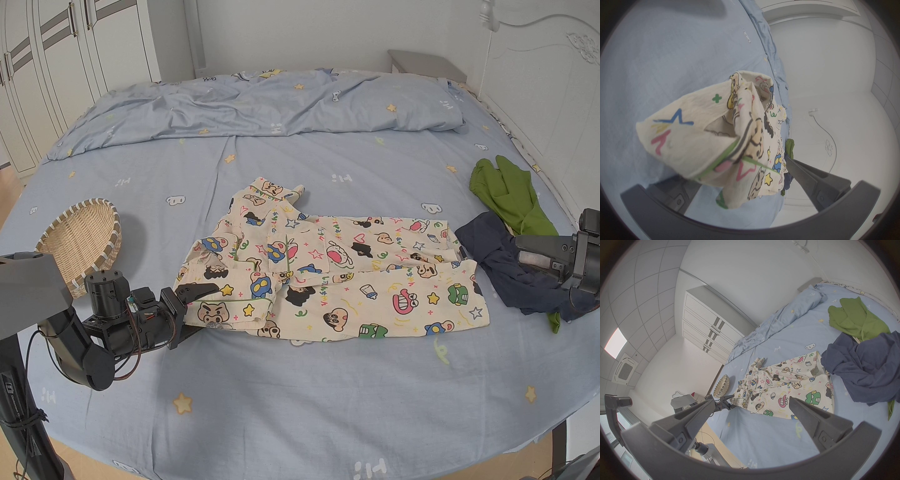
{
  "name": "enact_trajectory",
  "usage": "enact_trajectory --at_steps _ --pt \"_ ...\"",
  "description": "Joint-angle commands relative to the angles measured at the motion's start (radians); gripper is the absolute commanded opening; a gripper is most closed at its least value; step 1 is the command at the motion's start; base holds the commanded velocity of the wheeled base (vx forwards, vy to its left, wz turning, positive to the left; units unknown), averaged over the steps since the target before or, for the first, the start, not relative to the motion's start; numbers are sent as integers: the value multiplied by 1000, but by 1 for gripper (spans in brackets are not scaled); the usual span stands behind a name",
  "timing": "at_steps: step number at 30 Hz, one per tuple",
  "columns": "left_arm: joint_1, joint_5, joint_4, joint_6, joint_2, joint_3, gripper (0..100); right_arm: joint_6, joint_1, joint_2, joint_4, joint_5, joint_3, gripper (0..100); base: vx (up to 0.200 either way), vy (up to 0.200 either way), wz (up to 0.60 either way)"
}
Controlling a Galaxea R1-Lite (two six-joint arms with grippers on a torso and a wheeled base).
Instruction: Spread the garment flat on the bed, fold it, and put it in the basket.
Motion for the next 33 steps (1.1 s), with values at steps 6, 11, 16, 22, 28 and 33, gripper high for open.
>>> enact_trajectory --at_steps 6,11,16,22,28,33 --pt "8 18 5 -2 26 -37 0 0 -1 -9 -1 0 0 100 0 0 0" --pt "8 16 5 -2 28 -37 0 0 -3 -10 1 -1 3 100 0 0 0" --pt "8 16 5 -1 28 -37 0 6 -12 -20 1 -7 67 100 0 0 0" --pt "0 16 6 -1 28 -29 0 -14 -58 94 -7 -1 193 100 0 0 0" --pt "3 18 12 -2 23 -17 0 -88 -159 456 -120 5 191 100 0 0 0" --pt "0 16 6 -2 14 1 0 -108 -187 569 -185 8 187 100 0 0 0"
